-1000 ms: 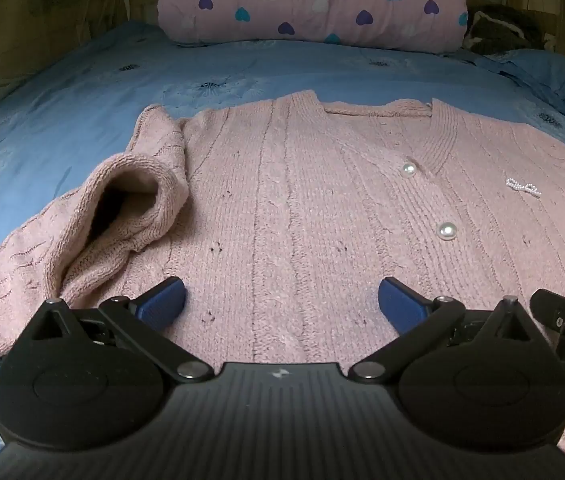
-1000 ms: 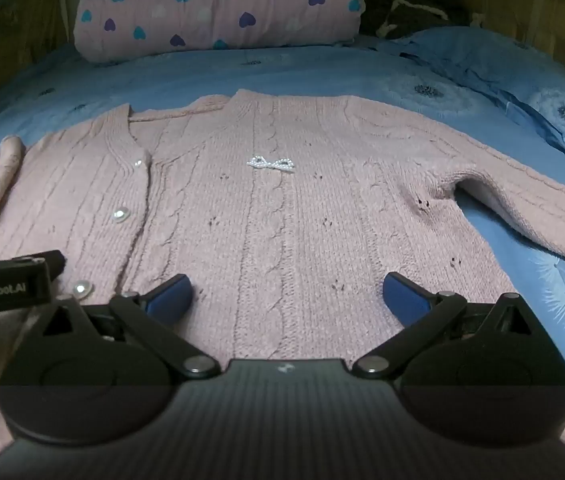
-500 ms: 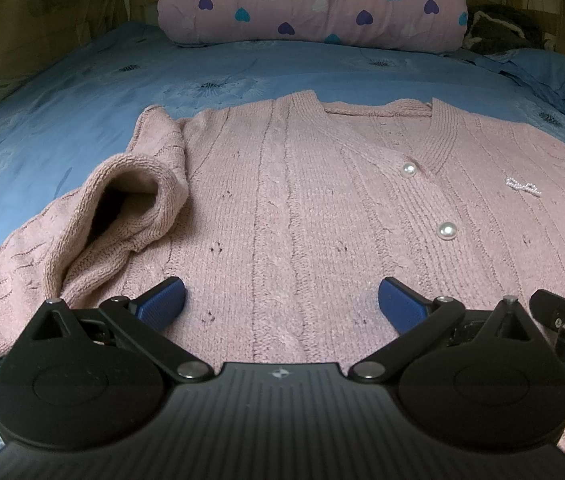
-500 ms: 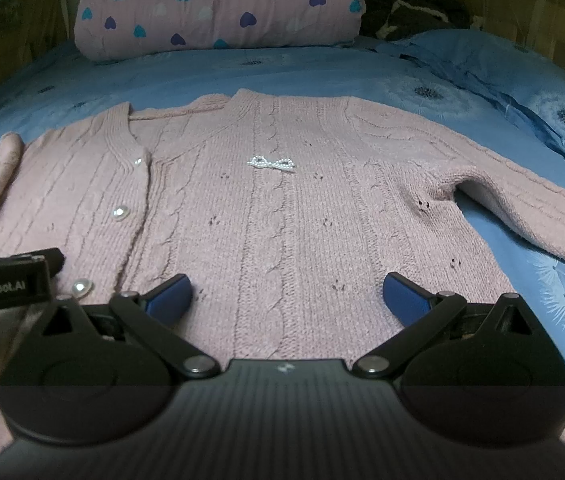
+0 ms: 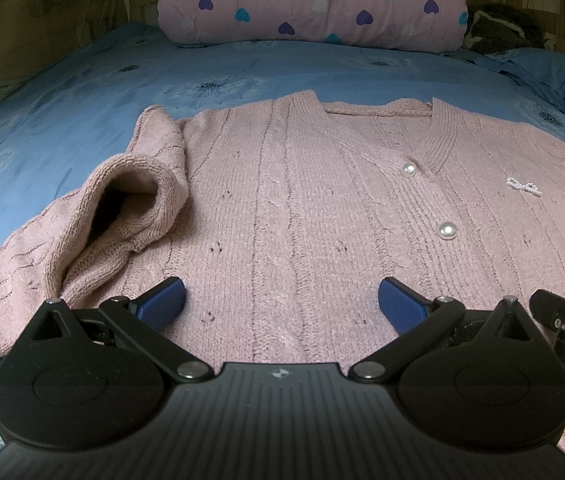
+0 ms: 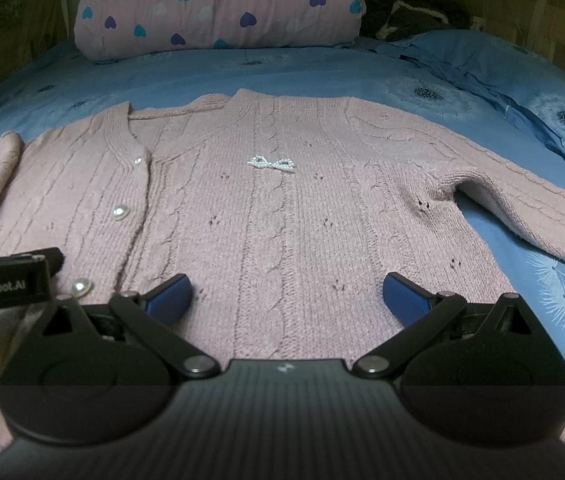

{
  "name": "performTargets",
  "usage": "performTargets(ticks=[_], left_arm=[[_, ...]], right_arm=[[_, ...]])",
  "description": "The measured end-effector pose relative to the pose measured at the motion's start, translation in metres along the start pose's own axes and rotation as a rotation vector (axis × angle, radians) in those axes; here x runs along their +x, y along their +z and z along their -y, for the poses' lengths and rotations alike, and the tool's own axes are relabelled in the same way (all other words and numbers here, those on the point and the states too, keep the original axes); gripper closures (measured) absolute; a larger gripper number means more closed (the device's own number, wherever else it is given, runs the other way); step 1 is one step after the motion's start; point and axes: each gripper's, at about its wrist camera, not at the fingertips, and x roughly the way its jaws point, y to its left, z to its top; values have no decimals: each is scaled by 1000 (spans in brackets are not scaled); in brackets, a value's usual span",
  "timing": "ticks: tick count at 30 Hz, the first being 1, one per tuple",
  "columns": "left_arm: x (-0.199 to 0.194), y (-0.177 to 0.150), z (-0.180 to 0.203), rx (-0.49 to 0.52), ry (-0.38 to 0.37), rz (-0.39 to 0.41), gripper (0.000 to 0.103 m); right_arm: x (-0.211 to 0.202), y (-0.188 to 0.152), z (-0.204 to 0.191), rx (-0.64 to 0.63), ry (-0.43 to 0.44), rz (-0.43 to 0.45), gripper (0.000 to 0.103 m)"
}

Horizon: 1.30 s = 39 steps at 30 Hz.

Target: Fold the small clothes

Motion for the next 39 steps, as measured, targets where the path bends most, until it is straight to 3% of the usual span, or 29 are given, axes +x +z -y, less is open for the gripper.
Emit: performTargets(ticks=[26, 32, 39], left_arm=[[2, 2, -4, 5, -23, -14, 0], [-7, 8, -14, 8, -77, -40, 0], [-31, 19, -17, -28, -125, -39, 0]], right_arm=[[-4, 1, 8, 36, 32, 1, 0], [-17, 8, 37, 196, 126, 2, 0], [-39, 13, 93, 433, 96, 46, 0]])
